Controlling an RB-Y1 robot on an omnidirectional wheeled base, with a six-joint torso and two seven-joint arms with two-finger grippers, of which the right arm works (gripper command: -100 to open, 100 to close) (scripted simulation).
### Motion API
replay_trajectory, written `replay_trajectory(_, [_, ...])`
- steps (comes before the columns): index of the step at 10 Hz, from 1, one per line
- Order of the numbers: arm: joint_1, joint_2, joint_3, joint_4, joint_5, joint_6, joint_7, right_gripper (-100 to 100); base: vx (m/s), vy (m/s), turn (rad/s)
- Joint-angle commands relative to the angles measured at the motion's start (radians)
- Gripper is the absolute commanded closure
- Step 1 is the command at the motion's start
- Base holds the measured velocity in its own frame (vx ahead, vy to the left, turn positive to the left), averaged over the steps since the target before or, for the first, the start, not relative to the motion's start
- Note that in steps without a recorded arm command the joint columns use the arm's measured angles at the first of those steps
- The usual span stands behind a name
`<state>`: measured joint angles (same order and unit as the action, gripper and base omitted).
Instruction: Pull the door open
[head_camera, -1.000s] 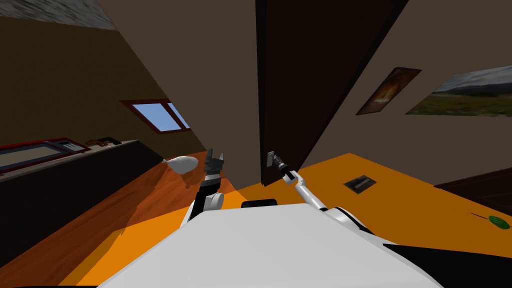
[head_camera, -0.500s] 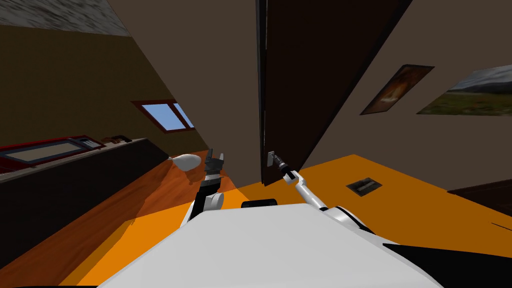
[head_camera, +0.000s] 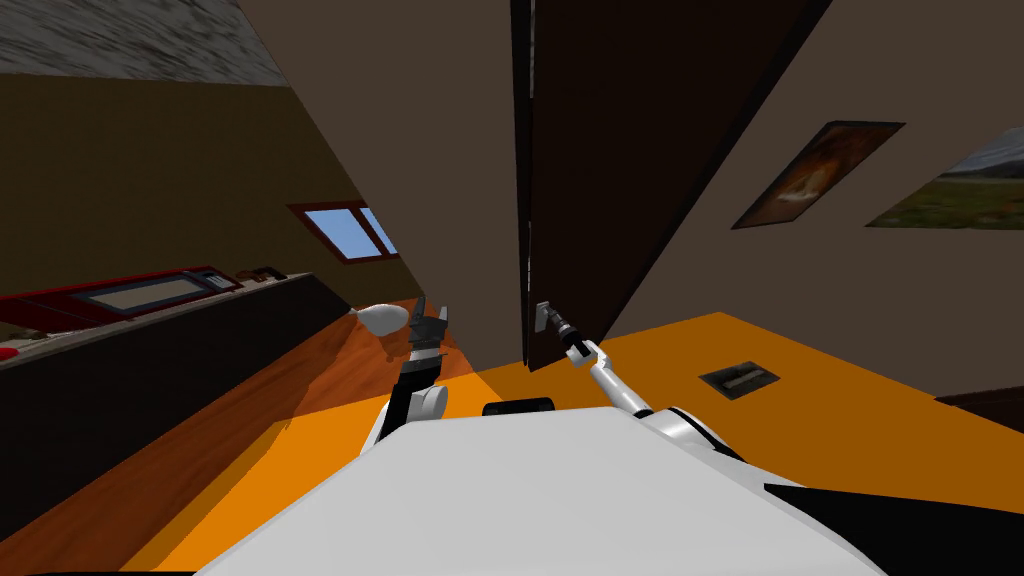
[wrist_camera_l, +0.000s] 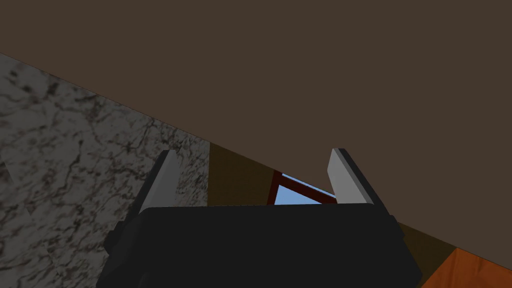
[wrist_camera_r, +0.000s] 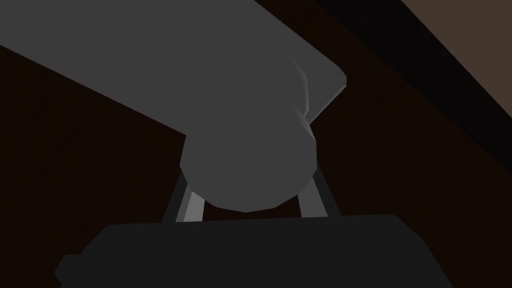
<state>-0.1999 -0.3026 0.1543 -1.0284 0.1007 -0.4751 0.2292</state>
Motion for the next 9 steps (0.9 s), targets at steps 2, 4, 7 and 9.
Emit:
replay_trajectory(2, [-0.004,0.017,0.022,0.016,-0.048,-0.002,-0.075,100,-0.056,-0.038,0.103])
replay_trajectory(4, [-0.01,0.016,0.023,0.025,-0.074,-0.003,-0.124,100,-0.048,-0.036,0.069])
replay_trajectory(7, [-0.017,0.014,0.024,0.035,-0.099,-0.004,-0.176,100,-0.042,-0.033,0.056])
replay_trajectory(9, [-0.023,0.013,0.025,0.045,-0.125,-0.006,-0.217,100,-0.049,-0.018,0.075])
